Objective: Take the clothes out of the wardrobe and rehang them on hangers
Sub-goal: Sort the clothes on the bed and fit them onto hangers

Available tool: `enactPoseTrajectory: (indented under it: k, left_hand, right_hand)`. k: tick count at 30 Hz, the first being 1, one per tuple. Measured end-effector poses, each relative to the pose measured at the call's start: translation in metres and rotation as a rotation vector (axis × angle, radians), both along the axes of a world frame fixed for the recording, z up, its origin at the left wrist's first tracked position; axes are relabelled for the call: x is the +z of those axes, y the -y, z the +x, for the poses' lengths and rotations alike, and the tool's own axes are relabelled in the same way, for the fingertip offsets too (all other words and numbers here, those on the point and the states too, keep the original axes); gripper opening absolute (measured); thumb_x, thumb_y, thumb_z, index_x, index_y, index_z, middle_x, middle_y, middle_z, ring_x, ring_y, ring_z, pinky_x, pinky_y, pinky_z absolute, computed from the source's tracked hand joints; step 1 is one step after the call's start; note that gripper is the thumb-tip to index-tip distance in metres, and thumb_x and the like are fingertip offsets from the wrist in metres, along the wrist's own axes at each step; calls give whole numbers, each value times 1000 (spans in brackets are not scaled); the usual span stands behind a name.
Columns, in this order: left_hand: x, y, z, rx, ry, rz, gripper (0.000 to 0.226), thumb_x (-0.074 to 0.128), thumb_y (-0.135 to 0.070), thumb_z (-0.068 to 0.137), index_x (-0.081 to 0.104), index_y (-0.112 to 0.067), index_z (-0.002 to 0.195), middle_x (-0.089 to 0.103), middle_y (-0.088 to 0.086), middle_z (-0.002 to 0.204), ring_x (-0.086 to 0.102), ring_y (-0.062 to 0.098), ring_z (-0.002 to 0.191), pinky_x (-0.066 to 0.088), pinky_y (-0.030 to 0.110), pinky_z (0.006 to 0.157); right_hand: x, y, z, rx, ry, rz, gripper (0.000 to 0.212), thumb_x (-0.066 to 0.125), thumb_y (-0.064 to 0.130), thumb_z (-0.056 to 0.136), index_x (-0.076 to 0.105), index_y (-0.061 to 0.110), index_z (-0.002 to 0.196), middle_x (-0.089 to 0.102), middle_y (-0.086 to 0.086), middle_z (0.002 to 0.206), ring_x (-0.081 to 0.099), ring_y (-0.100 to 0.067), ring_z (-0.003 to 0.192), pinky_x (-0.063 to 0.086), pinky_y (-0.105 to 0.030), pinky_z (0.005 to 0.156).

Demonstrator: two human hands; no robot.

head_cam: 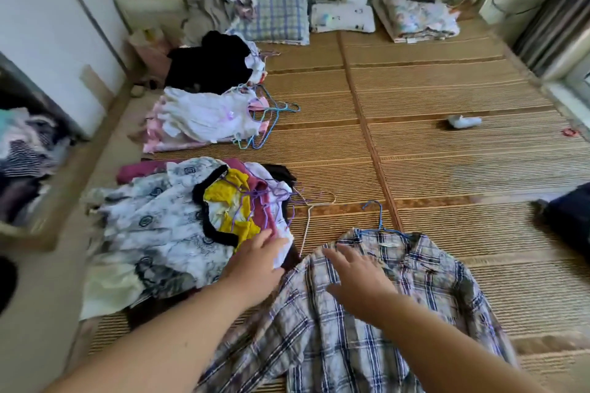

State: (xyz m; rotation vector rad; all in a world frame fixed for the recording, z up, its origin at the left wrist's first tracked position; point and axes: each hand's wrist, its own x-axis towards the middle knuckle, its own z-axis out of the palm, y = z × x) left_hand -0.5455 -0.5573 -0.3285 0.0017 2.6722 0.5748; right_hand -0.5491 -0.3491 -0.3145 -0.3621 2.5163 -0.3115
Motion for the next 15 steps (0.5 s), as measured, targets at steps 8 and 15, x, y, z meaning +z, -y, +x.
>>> enactPoseTrajectory:
  k: [8, 15]
  left_hand:
    - [24, 160, 70, -22, -1, 5, 59, 55, -36, 91, 30, -39, 144, 16, -2, 157, 22, 22, 142, 29, 39, 113]
    - [53, 304, 88, -115, 47, 16, 57, 55, -34, 91, 33, -38, 143, 18, -6, 155, 26, 20, 140, 28, 36, 113]
  right_hand:
    - [38, 158, 37, 13, -113, -54, 60, 54, 41, 89, 30, 37, 143, 22, 6, 154, 36, -24, 134, 31, -42, 110]
    - [50, 283, 76, -217, -114, -107, 58, 54, 39, 91, 30, 37, 144, 25, 2, 153, 37, -24, 134, 35, -41, 106]
